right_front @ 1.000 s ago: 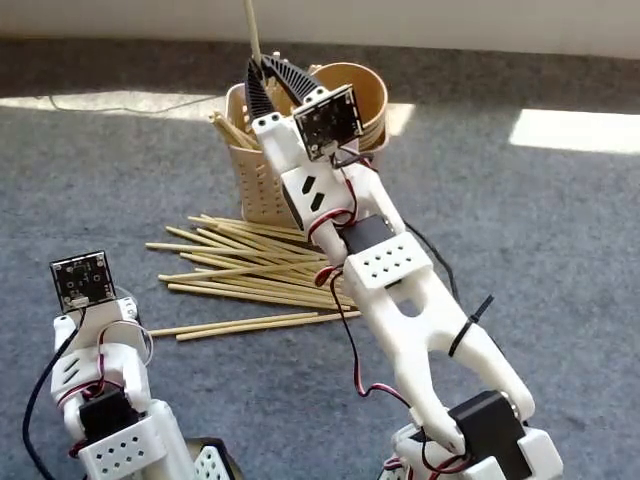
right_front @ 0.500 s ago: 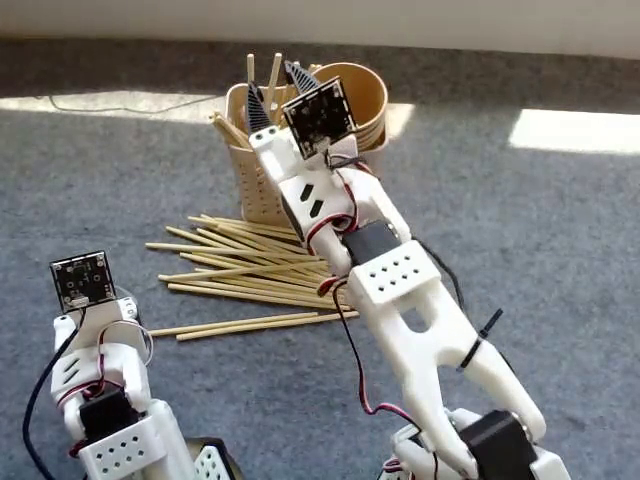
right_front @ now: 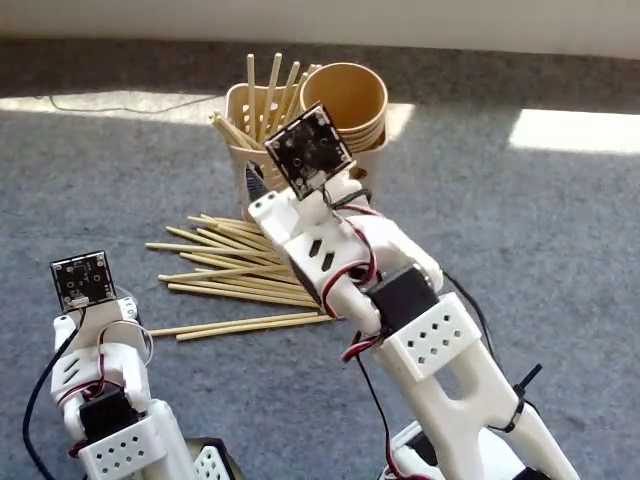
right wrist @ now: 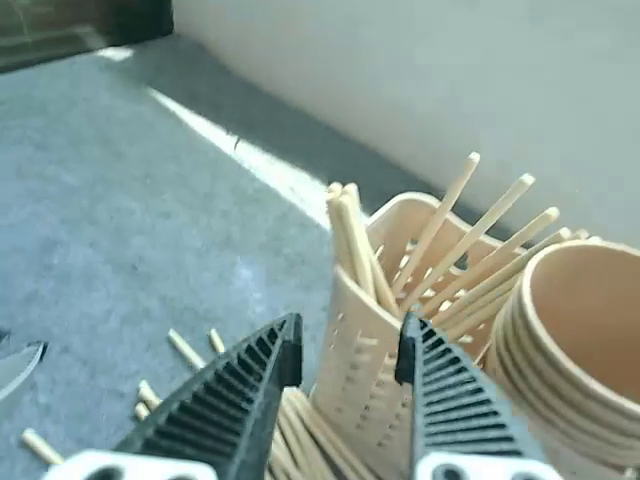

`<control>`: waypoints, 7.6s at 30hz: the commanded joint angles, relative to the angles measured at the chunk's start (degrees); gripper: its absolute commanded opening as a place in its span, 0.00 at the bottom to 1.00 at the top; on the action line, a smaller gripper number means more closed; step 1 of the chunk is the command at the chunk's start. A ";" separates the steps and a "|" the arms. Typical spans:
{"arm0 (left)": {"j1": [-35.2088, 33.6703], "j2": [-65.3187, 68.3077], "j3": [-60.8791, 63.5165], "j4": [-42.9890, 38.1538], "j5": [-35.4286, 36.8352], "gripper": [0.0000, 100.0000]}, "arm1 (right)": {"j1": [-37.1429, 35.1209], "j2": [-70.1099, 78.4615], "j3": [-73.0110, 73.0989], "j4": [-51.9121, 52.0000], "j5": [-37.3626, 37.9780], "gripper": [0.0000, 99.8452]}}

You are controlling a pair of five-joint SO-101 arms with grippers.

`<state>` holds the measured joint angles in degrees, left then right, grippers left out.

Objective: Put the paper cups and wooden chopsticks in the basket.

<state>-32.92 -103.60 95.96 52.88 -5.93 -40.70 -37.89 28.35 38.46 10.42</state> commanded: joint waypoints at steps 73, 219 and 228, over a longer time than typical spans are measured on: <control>-6.02 -0.48 1.10 -3.96 -0.18 0.09 | -7.52 43.03 4.62 9.71 11.25 0.00; -6.02 -0.48 1.10 -3.96 -0.18 0.10 | 5.58 4.35 23.34 -55.96 -2.64 0.15; -5.93 -0.48 1.10 -3.96 -0.18 0.10 | 2.68 -11.65 28.53 -42.68 -2.64 0.14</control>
<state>-38.11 -103.60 96.04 50.15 -5.93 -36.84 -44.48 57.10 -8.40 7.34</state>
